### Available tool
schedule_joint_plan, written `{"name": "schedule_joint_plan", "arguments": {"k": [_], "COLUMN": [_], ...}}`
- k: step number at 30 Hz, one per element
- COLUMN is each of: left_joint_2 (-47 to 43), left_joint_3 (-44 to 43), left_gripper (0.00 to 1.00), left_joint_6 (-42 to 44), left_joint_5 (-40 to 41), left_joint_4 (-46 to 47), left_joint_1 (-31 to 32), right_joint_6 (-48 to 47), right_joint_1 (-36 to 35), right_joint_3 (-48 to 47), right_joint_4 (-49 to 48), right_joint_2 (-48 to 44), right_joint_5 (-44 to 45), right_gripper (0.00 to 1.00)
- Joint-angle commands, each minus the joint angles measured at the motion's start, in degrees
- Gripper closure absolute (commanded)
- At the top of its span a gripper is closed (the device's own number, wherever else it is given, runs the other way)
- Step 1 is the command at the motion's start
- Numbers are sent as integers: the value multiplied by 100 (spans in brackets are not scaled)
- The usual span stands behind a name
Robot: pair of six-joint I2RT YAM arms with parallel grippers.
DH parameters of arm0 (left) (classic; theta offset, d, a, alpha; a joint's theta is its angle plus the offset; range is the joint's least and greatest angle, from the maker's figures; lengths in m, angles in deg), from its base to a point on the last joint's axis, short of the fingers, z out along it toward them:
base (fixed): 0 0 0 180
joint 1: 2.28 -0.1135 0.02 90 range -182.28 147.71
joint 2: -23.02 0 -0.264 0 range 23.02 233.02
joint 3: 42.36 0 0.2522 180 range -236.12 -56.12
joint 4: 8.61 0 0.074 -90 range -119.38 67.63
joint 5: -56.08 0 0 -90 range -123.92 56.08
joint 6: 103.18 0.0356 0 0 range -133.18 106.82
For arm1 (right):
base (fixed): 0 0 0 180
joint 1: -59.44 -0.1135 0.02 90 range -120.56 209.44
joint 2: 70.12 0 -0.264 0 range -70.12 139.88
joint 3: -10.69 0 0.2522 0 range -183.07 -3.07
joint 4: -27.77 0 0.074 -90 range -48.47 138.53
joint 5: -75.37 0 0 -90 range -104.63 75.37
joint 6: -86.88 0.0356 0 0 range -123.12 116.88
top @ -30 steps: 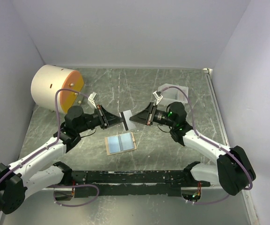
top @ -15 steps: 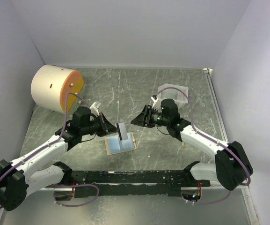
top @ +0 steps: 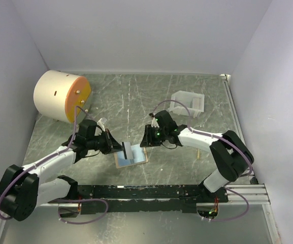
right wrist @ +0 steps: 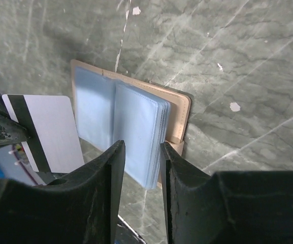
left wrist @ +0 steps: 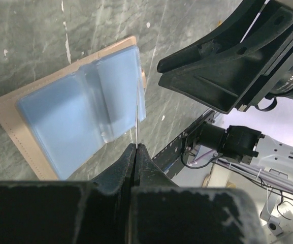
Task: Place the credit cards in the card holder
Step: Insert the credit card into the card holder.
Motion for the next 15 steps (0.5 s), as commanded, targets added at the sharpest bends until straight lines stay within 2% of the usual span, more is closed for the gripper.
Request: {"name": "schedule_joint_plan", "arguments": {"k": [1, 15], "left_joint_2": [172, 686], "left_joint_3": [65, 165], "left_gripper": [93, 93], "left_joint_6": [246, 497], "left_joint_5": [-386, -561], "left_joint_4": [272, 421], "left_joint_1": [-76, -187], "right_joint_6": [-365, -559], "right_joint_1": [-258, -510], "right_joint_3": [-317, -448], "right_joint_4": [412, 747], "right_joint_2": [262, 634], "right_joint_5": [435, 1146], "right_gripper": [67, 76]}}
